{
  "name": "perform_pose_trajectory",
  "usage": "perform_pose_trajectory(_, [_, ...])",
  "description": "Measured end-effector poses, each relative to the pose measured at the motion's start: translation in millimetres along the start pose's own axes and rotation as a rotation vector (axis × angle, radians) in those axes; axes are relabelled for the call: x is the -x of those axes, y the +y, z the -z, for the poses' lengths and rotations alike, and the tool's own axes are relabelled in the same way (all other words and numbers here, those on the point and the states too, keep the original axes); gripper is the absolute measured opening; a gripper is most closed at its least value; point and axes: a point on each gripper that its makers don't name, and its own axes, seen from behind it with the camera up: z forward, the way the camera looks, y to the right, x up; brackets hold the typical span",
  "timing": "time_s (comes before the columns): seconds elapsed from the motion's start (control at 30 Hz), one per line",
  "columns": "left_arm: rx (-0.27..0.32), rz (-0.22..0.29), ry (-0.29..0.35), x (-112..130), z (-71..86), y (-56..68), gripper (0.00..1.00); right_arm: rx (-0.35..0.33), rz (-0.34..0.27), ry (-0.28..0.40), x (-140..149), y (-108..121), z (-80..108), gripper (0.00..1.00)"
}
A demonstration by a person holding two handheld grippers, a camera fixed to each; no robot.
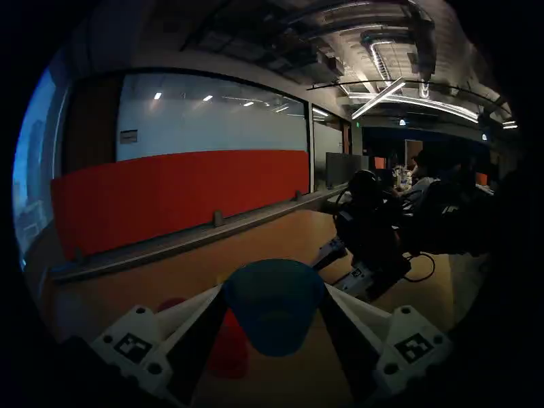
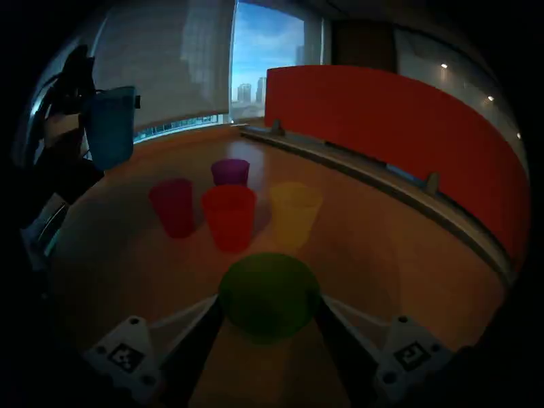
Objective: Pour water
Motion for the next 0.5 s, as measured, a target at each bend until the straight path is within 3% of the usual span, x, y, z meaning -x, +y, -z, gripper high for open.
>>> perform_pose_trajectory(0.17, [-0.009,-0.002,0.005,-2,2.0,-1.8,0.88,-0.011,-0.013,0.038,-17,-5,10.7,0.91])
perform_pose_trajectory(0.5, [-0.032,0.003,0.026,-10,7.6,-4.3,0.88,-0.017,0.024,0.138,-59,-26,42.0,0.91])
